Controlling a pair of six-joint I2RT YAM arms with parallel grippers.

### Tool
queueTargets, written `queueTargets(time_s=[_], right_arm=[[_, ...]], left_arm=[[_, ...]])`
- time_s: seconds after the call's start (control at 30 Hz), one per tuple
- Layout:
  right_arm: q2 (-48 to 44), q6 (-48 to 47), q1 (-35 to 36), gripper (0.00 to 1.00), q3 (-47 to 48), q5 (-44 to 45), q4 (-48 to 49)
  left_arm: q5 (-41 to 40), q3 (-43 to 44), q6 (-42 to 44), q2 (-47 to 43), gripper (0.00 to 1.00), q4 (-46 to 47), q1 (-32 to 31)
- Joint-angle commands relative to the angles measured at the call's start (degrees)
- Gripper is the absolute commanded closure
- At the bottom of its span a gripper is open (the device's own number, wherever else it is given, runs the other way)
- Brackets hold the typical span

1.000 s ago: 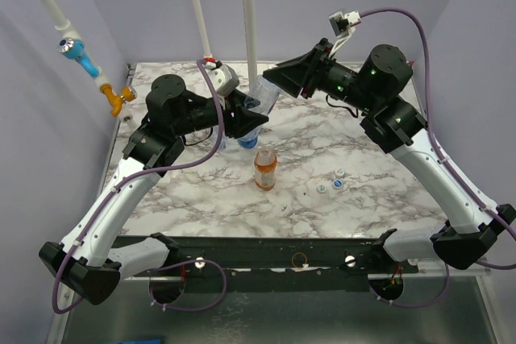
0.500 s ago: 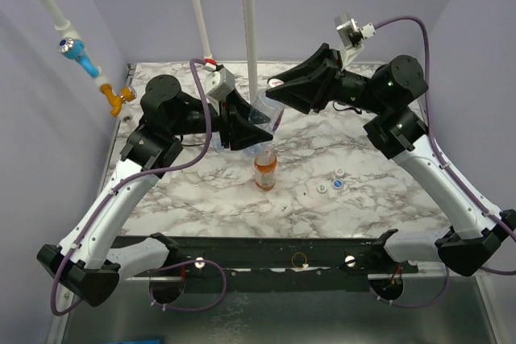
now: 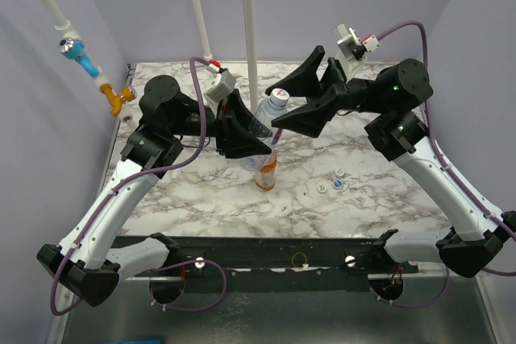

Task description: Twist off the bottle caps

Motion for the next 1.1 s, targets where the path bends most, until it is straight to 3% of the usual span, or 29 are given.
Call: queueTargets(time_s=[0.0, 0.03, 0.07, 0.27, 0.53, 0.87, 1.07], right_arm=[[-2.87, -6.97, 0.96, 0.14, 3.58, 8.43, -11.11], [-2.97, -7.56, 0.96, 0.02, 4.37, 11.49, -12.47], [-3.08, -7.98, 0.96, 0.00, 4.90, 14.41, -13.86], [-1.34, -7.74, 0.96, 0.00, 10.43, 27.32, -23.47], [4.72, -6.43, 1.39, 0.00, 16.48, 33.19, -30.92], [7.70, -5.18, 1.80, 0.26, 17.64, 34.26, -30.72], [8.38, -4.25, 2.13, 0.30, 16.67, 33.15, -29.75]], left_arm=[[-4.24, -0.49, -1.03, 0.09, 1.00, 0.10, 1.02], [-4.58, -0.50, -0.76, 0.03, 1.00, 0.09, 1.10], [-4.91, -0.58, -0.46, -0.01, 1.00, 0.13, 1.18], [-10.67, -1.03, 4.97, -0.62, 1.00, -0.18, 1.63], [-27.69, -2.71, 22.26, -0.95, 1.00, -3.33, 1.72], [-31.20, -3.53, 26.41, -1.06, 1.00, -3.32, 1.72], [-31.00, -3.17, 25.38, -0.89, 1.00, -3.32, 1.72]])
